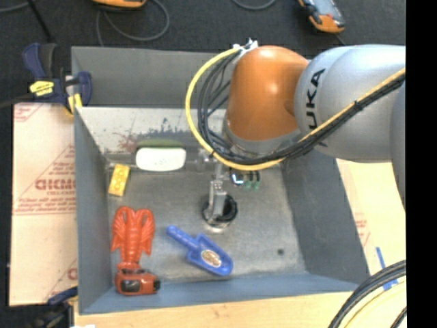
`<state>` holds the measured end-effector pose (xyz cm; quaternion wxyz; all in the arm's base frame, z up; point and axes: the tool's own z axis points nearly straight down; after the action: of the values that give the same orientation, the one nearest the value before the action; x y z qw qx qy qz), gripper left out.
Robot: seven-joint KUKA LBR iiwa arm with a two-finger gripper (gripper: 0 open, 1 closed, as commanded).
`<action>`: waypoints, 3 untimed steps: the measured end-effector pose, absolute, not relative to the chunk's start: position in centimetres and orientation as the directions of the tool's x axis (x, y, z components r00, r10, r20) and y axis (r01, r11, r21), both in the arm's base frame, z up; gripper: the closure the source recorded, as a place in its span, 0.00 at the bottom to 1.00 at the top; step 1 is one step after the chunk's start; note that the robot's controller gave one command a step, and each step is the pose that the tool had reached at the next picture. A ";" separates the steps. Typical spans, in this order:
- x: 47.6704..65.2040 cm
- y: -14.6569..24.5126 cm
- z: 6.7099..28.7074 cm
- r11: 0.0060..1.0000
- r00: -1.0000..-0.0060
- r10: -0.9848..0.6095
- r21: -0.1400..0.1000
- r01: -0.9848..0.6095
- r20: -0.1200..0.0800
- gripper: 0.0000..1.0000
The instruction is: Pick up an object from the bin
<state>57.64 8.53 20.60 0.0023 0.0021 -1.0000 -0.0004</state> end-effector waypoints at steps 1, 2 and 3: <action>57.8 8.5 21.1 1.000 -1.000 -0.002 0.001 -0.002 -0.004 0.00; 57.8 8.2 20.6 1.000 -1.000 -0.009 0.003 -0.009 -0.011 0.00; 60.7 7.4 19.7 0.987 -0.986 -0.164 -0.002 -0.164 0.013 0.00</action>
Offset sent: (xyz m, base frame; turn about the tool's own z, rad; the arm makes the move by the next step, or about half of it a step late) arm -0.0199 -0.0857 -0.1119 -0.0684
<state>60.71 7.36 19.72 0.0063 0.0820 -0.9966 0.0015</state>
